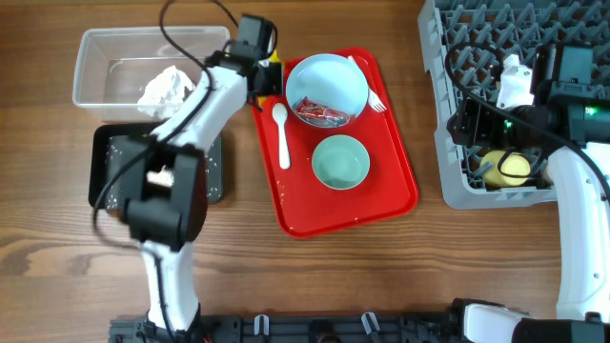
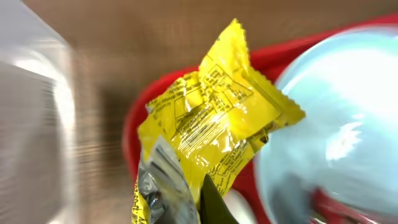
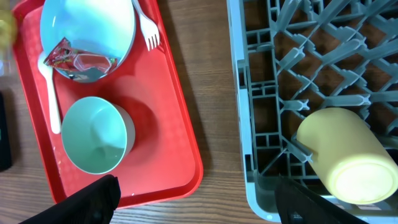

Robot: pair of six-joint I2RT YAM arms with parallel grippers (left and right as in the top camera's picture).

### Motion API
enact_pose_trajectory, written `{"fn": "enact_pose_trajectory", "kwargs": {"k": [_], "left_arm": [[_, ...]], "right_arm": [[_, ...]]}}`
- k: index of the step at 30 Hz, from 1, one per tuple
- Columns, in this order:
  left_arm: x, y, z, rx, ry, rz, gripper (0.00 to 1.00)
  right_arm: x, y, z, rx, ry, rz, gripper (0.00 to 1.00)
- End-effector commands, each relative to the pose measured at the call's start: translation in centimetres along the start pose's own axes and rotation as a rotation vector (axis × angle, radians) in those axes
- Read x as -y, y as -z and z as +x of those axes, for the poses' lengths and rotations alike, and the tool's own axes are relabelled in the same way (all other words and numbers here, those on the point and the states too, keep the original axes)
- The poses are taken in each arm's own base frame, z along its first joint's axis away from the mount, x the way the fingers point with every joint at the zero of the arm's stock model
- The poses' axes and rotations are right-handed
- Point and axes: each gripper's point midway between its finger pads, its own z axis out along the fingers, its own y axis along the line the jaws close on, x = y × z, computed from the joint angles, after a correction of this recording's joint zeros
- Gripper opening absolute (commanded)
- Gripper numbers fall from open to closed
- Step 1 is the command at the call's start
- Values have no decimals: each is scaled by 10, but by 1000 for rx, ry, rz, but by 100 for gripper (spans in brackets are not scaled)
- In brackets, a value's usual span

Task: Sort waste into correct bins and load items into the dishwasher rack
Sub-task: 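Carry the yellow wrapper left and drop it into the clear bin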

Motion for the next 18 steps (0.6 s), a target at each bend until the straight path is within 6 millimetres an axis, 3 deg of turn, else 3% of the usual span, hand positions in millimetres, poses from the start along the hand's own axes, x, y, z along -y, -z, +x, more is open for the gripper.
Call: {"fn": "enact_pose_trajectory", "kwargs": {"k": [1, 3, 5, 9, 13, 14, 15, 16, 17, 18], "left_arm": [[6, 83, -45, 169, 8, 26, 4], [-4, 103, -51, 200, 20, -4, 4], [-28, 111, -54, 212, 46, -79, 4], [-95, 105, -48, 171, 134, -211, 4], [-147, 96, -44, 146, 218, -262, 6], [-154, 95, -44, 145, 231, -256, 21], [-159, 95, -44, 144, 245, -244, 64], [-161, 95, -45, 147, 252, -233, 82], [-163, 95, -46, 152, 257, -221, 97], [-163, 95, -47, 156, 258, -217, 100]], "right_arm": [[2, 6, -4, 20, 15, 18, 85], [2, 6, -3, 19, 15, 18, 84], [2, 6, -3, 18, 15, 18, 84], [2, 6, -3, 19, 15, 18, 84], [2, 6, -3, 18, 14, 18, 84], [2, 6, -3, 18, 15, 18, 84], [2, 6, -3, 18, 15, 18, 84], [2, 6, -3, 18, 14, 18, 84], [2, 6, -3, 18, 15, 18, 84], [2, 6, -3, 18, 15, 18, 84]]}}
